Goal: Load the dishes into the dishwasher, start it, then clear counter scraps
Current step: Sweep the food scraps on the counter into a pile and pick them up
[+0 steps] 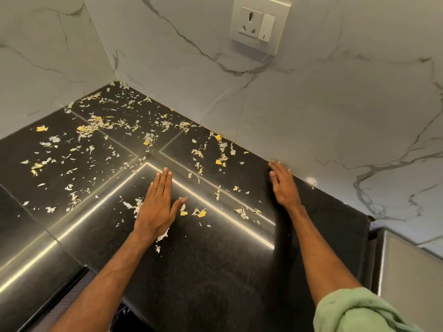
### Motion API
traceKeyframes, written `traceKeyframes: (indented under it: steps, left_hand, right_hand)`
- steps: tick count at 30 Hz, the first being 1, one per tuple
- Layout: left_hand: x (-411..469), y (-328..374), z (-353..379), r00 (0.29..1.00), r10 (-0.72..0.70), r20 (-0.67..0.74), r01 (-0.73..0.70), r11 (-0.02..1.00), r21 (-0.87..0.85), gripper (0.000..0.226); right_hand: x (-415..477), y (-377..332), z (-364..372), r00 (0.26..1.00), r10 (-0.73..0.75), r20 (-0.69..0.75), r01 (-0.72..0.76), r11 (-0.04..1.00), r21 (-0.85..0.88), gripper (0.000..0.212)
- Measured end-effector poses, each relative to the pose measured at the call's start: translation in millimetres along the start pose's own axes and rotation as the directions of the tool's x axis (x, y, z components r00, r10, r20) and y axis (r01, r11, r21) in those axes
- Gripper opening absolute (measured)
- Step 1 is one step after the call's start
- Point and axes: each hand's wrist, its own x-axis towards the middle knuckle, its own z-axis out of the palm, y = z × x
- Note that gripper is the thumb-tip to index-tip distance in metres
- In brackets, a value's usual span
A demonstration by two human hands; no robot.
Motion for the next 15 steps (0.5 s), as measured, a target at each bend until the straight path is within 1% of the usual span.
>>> traceKeyframes:
  steps: [2,3,4,5,6,7,8,9,11,12,14,15]
  left_hand:
    - [0.3,-6.3,-3.2,1.000,-0.020,-0.008,0.020,1.000,0.018,0.087]
    - [-0.2,-9.9,-3.4,0.999,-0.033,-0.005,0.034,0.999,0.027,0.086]
    - [-0.4,-12.6,-3.2,0.999,-0.046,-0.001,0.046,0.998,0.031,0.086]
    - [-0.7,-14.5,-2.8,0.998,-0.057,0.002,0.057,0.998,0.032,0.086]
    - [-1.0,-15.3,-2.3,0.998,-0.065,0.005,0.065,0.997,0.031,0.087]
    - [-0.8,-14.7,-1.7,0.998,-0.068,0.009,0.068,0.997,0.029,0.088]
    - [-1.3,-13.4,-1.5,0.998,-0.067,0.013,0.067,0.997,0.030,0.088]
    - [-1.6,-12.3,-1.0,0.998,-0.063,0.017,0.062,0.998,0.034,0.089]
    - [-2.1,-11.0,-1.3,0.998,-0.052,0.022,0.051,0.998,0.042,0.089]
    - [-2.6,-11.4,-1.9,0.998,-0.049,0.026,0.048,0.998,0.046,0.089]
    - [-2.9,-12.8,-2.1,0.998,-0.050,0.027,0.048,0.997,0.052,0.088]
    - [-2.4,-13.6,-2.2,0.998,-0.052,0.027,0.050,0.997,0.052,0.087]
  right_hand:
    - [9.5,9.1,-5.8,0.997,-0.011,0.072,0.018,0.996,-0.092,0.054]
    - [10.9,8.9,-4.6,0.994,-0.021,0.112,0.031,0.995,-0.091,0.055]
    - [11.2,6.8,-1.9,0.991,-0.017,0.131,0.021,0.999,-0.027,0.054]
    - [8.8,-0.6,-0.3,0.991,-0.011,0.136,-0.004,0.994,0.106,0.051]
    - [6.1,-7.5,2.6,0.990,0.002,0.141,-0.040,0.964,0.265,0.048]
    - [2.8,-13.5,4.0,0.992,0.014,0.125,-0.061,0.921,0.385,0.045]
    - [-1.0,-17.3,3.1,0.997,0.046,0.070,-0.072,0.891,0.449,0.041]
    - [-4.7,-16.8,0.0,0.995,0.102,-0.019,-0.081,0.881,0.467,0.039]
    - [-15.4,-1.5,-13.0,0.947,0.231,-0.223,-0.112,0.889,0.445,0.035]
    - [-23.4,11.1,-21.0,0.915,0.275,-0.295,-0.138,0.901,0.411,0.033]
    - [-38.9,37.2,-33.3,0.881,0.297,-0.367,-0.181,0.931,0.318,0.032]
    - [-43.4,44.5,-35.9,0.887,0.284,-0.364,-0.190,0.943,0.273,0.033]
